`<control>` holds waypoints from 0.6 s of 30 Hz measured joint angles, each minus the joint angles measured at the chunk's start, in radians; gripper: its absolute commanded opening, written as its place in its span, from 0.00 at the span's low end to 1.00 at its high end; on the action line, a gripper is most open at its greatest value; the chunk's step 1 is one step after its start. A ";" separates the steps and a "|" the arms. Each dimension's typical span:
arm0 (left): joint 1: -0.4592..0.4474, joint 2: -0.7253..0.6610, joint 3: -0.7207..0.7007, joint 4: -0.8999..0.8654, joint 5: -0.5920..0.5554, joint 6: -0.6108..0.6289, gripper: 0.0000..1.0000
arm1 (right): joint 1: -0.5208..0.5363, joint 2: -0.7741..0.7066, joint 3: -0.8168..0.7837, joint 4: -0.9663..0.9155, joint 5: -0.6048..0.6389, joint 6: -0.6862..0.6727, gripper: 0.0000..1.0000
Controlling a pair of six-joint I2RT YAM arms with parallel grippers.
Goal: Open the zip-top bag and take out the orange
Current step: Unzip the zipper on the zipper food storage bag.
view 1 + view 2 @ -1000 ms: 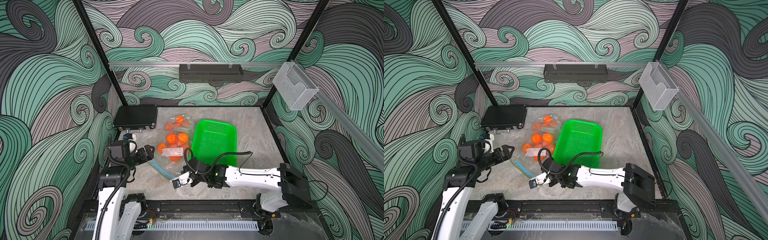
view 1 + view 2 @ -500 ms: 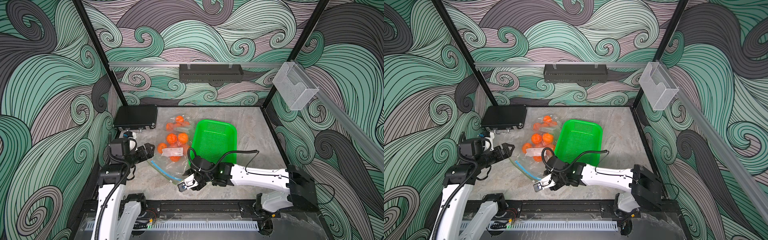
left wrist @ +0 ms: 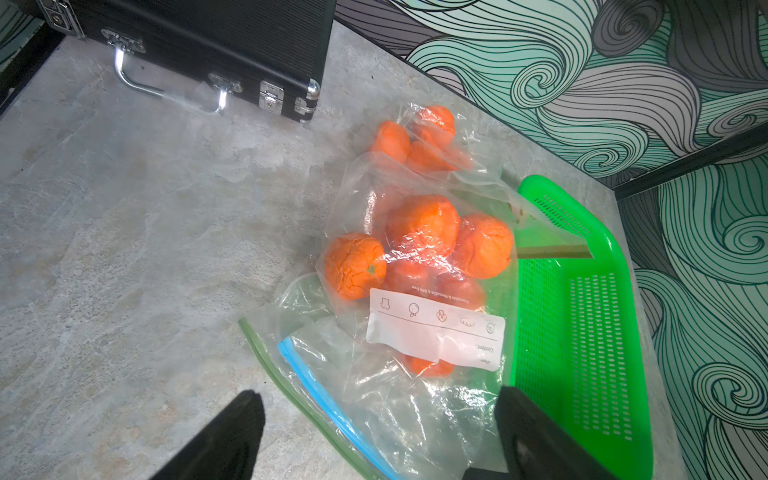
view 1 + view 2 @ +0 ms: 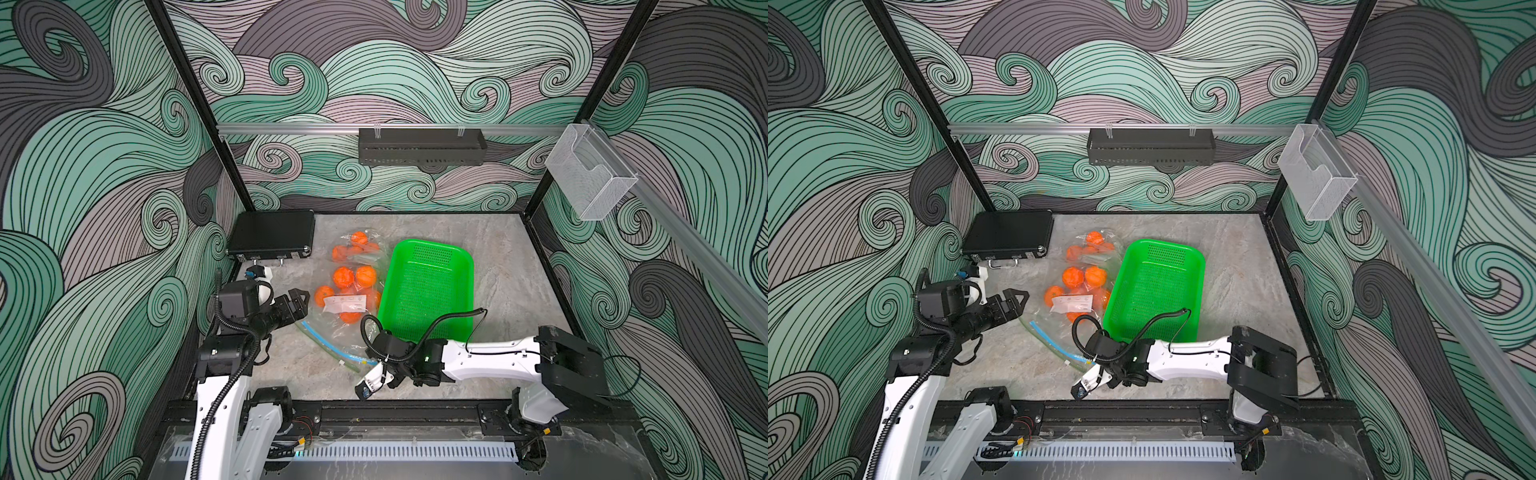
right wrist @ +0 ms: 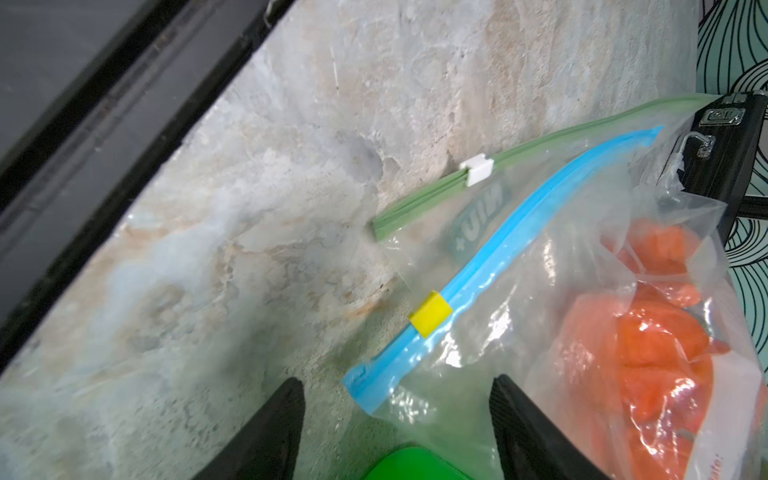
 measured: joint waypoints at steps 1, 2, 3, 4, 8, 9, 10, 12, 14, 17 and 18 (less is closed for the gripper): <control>0.000 0.000 0.000 0.000 0.000 0.000 0.88 | 0.005 0.014 -0.014 0.031 0.018 -0.012 0.72; 0.000 -0.001 0.000 0.000 0.000 0.000 0.88 | 0.007 0.026 -0.026 0.057 0.031 -0.022 0.71; 0.000 -0.001 0.000 0.000 0.000 0.000 0.89 | 0.010 0.040 -0.040 0.090 0.047 -0.032 0.71; 0.000 -0.001 -0.001 0.000 0.000 0.000 0.88 | 0.014 0.043 -0.048 0.128 0.062 -0.042 0.70; 0.000 -0.002 -0.002 0.000 0.000 0.000 0.88 | 0.015 0.056 -0.069 0.226 0.092 -0.072 0.63; 0.000 -0.002 -0.002 0.001 0.000 0.000 0.88 | 0.015 0.058 -0.072 0.248 0.099 -0.074 0.61; 0.000 -0.003 -0.002 0.000 -0.001 0.000 0.88 | 0.015 0.058 -0.076 0.263 0.105 -0.076 0.58; 0.000 -0.003 -0.003 0.000 -0.001 0.000 0.89 | 0.015 0.058 -0.078 0.291 0.110 -0.079 0.51; 0.000 -0.003 -0.003 0.000 -0.001 0.000 0.88 | 0.015 0.055 -0.078 0.306 0.109 -0.074 0.43; -0.002 -0.008 -0.003 0.000 -0.001 0.000 0.89 | 0.015 0.030 -0.079 0.310 0.106 -0.064 0.30; -0.003 -0.009 -0.003 0.000 -0.001 0.000 0.89 | 0.014 0.015 -0.079 0.307 0.104 -0.055 0.26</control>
